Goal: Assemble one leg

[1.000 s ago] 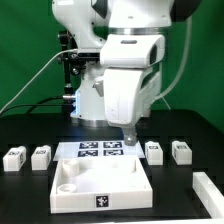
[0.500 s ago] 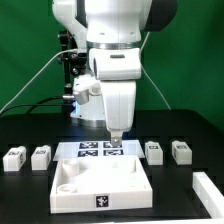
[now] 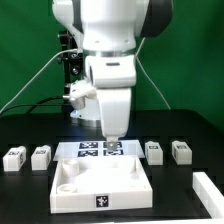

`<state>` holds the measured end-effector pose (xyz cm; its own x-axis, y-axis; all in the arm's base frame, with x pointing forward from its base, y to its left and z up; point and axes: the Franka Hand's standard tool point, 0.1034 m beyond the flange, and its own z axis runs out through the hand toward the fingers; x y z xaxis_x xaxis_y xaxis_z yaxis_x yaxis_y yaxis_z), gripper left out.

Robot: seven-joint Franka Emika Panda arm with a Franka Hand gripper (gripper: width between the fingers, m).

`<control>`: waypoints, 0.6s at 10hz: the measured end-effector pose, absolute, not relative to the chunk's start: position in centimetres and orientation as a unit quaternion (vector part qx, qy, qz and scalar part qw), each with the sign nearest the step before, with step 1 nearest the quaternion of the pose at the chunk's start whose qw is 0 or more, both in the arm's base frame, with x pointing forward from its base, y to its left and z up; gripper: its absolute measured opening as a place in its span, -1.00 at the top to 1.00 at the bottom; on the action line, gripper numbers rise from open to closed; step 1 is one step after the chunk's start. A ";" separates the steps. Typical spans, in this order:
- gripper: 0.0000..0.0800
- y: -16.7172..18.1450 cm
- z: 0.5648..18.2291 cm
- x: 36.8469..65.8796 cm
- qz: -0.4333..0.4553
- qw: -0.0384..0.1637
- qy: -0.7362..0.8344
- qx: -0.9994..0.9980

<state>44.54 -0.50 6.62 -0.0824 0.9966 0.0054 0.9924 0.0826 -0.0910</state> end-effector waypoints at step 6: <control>-0.63 -1.9 0.9 40.9 0.032 0.056 -0.726 -0.685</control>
Offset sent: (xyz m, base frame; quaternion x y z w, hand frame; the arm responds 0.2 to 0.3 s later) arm 0.0025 0.0015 -0.0409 -0.0093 0.0362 0.0164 0.9992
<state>40.92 -1.95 0.88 -0.0564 0.9977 0.0368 0.9906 0.0605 -0.1228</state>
